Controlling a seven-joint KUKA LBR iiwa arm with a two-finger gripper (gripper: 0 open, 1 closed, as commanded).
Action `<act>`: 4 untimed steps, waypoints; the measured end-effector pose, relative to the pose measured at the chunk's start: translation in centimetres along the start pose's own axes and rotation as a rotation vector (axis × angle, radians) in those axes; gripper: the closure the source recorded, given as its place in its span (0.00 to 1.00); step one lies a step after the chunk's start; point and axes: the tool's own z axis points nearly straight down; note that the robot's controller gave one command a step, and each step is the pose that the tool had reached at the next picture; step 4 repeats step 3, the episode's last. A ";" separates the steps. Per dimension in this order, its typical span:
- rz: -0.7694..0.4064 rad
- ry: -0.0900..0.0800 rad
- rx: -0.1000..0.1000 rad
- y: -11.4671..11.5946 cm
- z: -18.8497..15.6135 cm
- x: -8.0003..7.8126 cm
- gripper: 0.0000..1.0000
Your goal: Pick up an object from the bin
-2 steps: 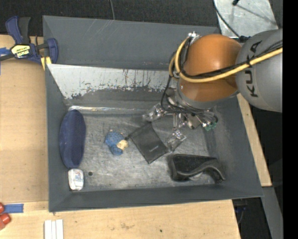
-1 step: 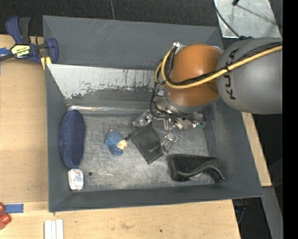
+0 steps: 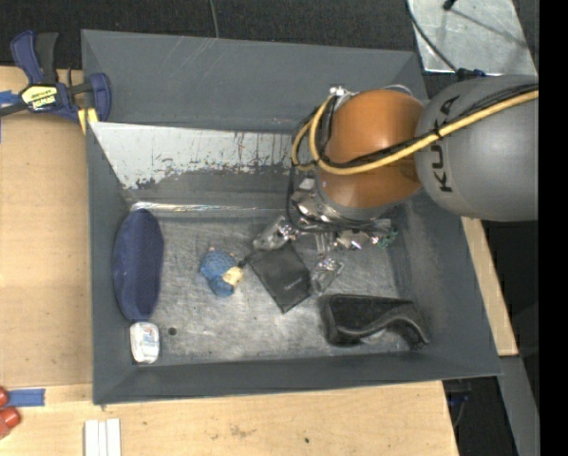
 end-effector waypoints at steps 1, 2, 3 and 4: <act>-0.125 -0.007 0.009 1.5 2.5 -1.4 0.00; -0.124 -0.019 0.011 1.6 2.2 -1.9 1.00; -0.155 -0.009 0.009 1.5 -10.9 -2.6 1.00; -0.155 -0.009 0.009 1.5 -10.9 -2.6 1.00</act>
Offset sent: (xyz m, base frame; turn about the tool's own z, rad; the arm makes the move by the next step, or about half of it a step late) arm -0.0054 0.0214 -0.0301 -0.1291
